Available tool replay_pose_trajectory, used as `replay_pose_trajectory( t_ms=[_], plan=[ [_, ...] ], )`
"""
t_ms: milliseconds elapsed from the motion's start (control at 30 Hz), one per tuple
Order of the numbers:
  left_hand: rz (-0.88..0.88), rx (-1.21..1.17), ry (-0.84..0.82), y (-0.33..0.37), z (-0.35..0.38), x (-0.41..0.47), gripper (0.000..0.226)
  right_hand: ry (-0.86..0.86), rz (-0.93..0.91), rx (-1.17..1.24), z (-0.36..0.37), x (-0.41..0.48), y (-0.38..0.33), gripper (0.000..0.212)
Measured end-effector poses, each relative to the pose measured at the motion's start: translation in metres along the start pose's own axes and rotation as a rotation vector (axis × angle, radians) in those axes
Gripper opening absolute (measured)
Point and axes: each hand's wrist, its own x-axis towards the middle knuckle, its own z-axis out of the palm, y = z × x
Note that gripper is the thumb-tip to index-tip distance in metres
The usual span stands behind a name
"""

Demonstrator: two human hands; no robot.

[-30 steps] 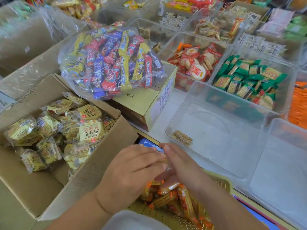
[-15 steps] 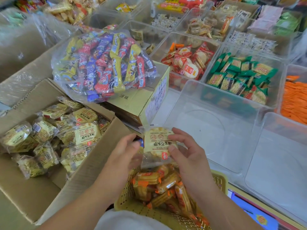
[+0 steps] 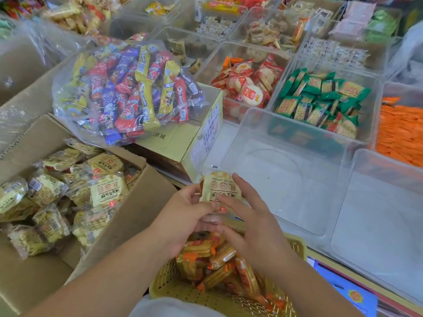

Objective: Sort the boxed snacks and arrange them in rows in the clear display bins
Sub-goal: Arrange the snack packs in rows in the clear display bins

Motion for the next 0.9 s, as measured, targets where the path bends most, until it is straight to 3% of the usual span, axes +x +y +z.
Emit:
replay_pose_trajectory(
  t_ms=[100, 200, 300, 400, 533, 700, 900],
  plan=[
    [-0.068, 0.026, -0.093, 0.007, 0.007, 0.015, 0.025, -0.099, 0.041, 0.045, -0.007, 0.004, 0.012, 0.075],
    [-0.075, 0.175, -0.119, 0.011, 0.019, 0.032, 0.022, 0.016, 0.067, 0.074, -0.017, 0.010, 0.031, 0.057],
    [0.065, 0.471, 0.017, 0.007, 0.023, 0.050, 0.033, 0.126, 0.181, 0.079, -0.031, 0.022, 0.054, 0.044],
    [0.210, 0.906, 0.045, -0.003, 0.013, 0.064, 0.064, 0.130, 0.338, 0.059, -0.041, 0.040, 0.084, 0.037],
    [0.073, 1.272, -0.105, -0.020, 0.004, 0.073, 0.086, -0.012, 0.568, 0.055, -0.037, 0.066, 0.121, 0.039],
    [0.107, 1.395, -0.112, -0.026, 0.000, 0.074, 0.090, -0.183, 0.497, -0.080, -0.014, 0.096, 0.141, 0.044],
    [0.146, 1.540, -0.113, -0.025, -0.001, 0.071, 0.092, -0.495, 0.553, -0.314, 0.011, 0.111, 0.153, 0.047]
  ],
)
